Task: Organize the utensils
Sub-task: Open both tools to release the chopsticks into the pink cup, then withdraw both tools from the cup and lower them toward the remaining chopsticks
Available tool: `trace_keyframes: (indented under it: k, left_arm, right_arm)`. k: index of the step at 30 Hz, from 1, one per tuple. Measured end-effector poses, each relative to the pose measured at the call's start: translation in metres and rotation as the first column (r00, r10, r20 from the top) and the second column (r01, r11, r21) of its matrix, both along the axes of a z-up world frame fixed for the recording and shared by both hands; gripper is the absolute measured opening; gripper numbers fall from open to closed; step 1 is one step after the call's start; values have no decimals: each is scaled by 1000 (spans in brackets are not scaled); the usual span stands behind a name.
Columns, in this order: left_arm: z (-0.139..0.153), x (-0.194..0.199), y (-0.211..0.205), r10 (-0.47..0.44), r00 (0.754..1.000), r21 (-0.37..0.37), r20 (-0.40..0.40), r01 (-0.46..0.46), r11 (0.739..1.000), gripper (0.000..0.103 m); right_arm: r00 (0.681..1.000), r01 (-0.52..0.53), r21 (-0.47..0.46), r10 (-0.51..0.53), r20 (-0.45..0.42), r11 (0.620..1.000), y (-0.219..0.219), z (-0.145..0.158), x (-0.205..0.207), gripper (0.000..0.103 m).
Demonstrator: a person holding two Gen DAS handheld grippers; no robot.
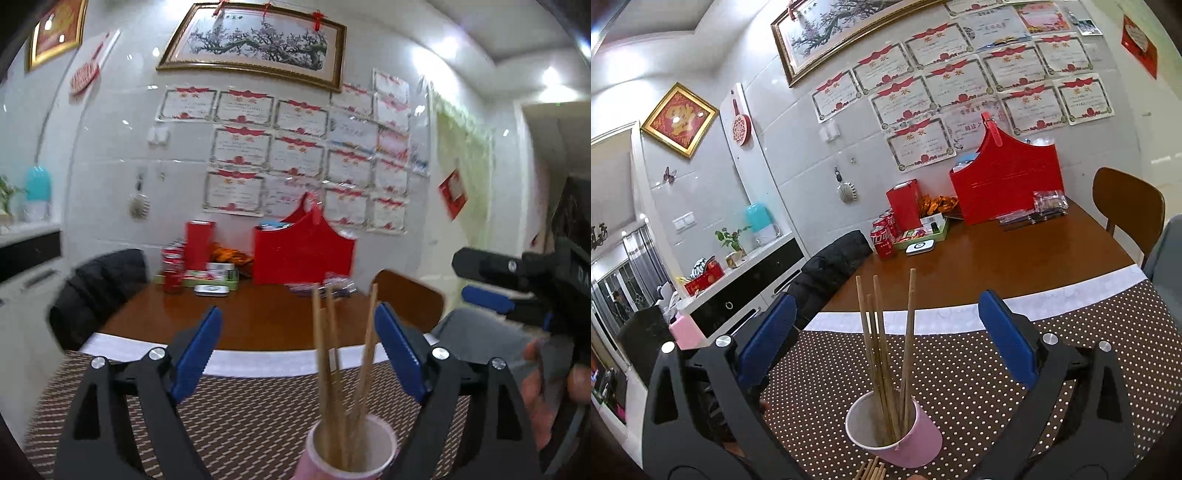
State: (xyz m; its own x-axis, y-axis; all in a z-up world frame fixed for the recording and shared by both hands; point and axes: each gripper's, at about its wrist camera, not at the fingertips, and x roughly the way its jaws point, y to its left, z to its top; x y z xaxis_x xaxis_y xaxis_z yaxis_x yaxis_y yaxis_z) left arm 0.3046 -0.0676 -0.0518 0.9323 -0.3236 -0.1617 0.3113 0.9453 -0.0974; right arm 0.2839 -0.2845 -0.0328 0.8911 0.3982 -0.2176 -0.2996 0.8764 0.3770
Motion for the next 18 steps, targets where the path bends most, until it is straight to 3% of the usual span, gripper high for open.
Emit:
trace_keyframes:
  k: [9,18]
  left_arm:
    - [7,-55,13,58,995,109,-79,-49,993,84]
    - [3,-94,27,59,989,163,-138,-36,986,84]
  right_arm:
    - [999,22,-50,-20,48,998,10,21,-34,97]
    - [999,17,-155,-24,-43,988,24,1,-73,97]
